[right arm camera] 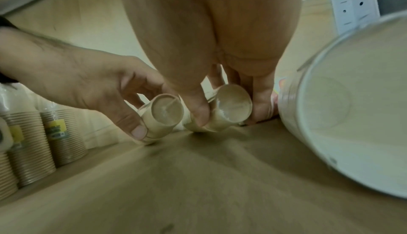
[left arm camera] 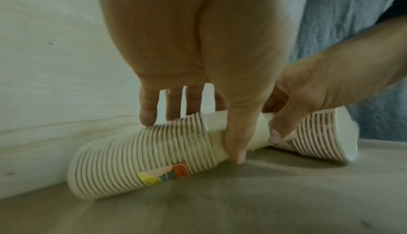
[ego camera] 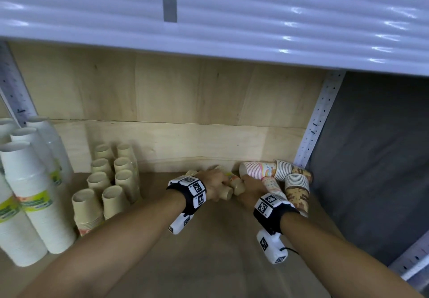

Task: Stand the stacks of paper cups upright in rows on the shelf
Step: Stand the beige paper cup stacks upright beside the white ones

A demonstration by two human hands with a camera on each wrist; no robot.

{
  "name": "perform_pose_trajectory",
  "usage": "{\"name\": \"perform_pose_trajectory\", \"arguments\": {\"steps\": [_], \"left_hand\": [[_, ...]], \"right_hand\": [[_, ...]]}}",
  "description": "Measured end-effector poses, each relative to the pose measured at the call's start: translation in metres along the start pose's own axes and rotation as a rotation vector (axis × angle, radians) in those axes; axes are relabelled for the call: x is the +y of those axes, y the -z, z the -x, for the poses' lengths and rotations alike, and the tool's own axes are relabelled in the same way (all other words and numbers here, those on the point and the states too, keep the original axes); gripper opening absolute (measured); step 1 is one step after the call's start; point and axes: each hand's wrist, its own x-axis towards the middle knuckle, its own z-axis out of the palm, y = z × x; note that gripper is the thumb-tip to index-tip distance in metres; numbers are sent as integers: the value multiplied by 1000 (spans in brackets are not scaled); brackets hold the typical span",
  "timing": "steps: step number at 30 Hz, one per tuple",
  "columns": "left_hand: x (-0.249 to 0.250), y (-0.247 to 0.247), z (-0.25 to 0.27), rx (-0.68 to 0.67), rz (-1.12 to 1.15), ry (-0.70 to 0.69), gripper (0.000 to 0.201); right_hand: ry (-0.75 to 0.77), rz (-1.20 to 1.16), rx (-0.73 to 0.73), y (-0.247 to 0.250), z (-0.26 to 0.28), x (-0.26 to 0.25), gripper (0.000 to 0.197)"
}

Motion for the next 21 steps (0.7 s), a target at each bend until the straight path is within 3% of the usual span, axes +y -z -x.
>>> {"name": "perform_pose_trajectory", "arguments": {"steps": [4,8,14,17,21], "left_hand": [[4,15,9,55,14,16,42],[4,27,22,125,46,41,26],[7,44,40,221,83,106,29],[7,48,49,241,136,147,41],[7,51,58,264,212,173,45]], "right_hand": [[19,-47,14,23,19,-6,62],[13,-22,14,32,15,-17,44],[20,36,101,41,13,-29,37],[54,29,142,48,15,-37,36],[121,45,113,53,21,-51,35]]}}
